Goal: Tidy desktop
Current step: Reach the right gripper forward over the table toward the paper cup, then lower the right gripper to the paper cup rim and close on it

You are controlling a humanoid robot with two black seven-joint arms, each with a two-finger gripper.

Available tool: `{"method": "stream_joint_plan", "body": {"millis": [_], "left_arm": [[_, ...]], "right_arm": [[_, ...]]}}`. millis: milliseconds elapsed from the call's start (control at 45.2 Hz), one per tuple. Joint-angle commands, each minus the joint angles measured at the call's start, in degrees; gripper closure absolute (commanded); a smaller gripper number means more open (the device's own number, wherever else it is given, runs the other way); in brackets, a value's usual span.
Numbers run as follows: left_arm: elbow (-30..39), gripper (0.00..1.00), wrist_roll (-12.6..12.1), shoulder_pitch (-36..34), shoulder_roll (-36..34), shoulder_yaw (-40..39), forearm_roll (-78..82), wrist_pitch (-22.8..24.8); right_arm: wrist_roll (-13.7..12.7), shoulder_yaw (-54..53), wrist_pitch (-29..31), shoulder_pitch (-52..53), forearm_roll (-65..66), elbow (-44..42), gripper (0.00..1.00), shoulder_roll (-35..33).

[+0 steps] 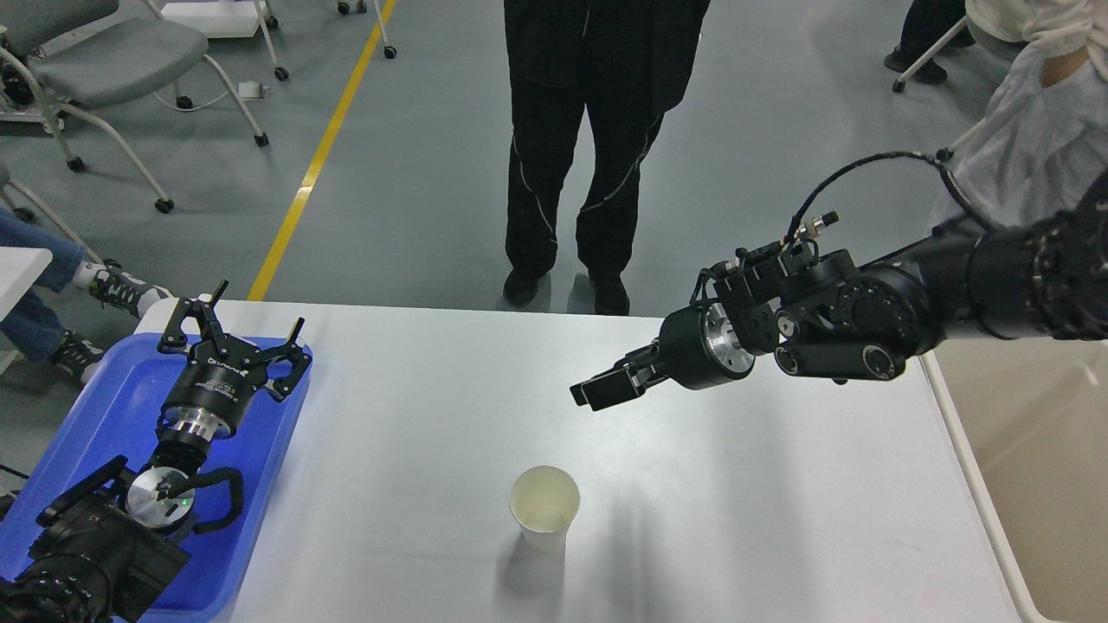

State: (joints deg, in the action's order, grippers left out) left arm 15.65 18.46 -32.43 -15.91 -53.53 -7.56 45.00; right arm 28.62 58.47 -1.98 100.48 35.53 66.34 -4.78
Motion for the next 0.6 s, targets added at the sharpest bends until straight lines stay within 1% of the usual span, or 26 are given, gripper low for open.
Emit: {"method": "stream_joint_plan", "body": {"millis": [0, 177, 331, 442, 575], "left_arm": [[0.1, 0.0, 0.0, 0.0, 0.0, 0.0, 0.0, 0.0], [0.0, 0.0, 0.0, 0.0, 0.0, 0.0, 0.0, 0.0], [0.0, 0.0, 0.0, 0.0, 0.0, 0.0, 0.0, 0.0], [0.0, 0.0, 0.0, 0.0, 0.0, 0.0, 0.0, 0.0], [0.0, 0.0, 0.0, 0.0, 0.0, 0.0, 0.0, 0.0]], "right_arm": [[0.1, 1.7, 0.0, -0.1, 0.2, 0.5, 0.0, 4.8], [0.1, 1.5, -0.7, -3.4, -0.5, -0.3, 0.0, 4.8], [0.0, 0.9, -1.3, -8.0, -0.8, -3.0, 0.0, 4.8], [0.0, 0.9, -2.4, -11.7, -0.8, -4.7, 0.0, 4.8], [0.0, 0.9, -4.3, -13.9, -0.8, -4.9, 0.0, 4.8]]}}
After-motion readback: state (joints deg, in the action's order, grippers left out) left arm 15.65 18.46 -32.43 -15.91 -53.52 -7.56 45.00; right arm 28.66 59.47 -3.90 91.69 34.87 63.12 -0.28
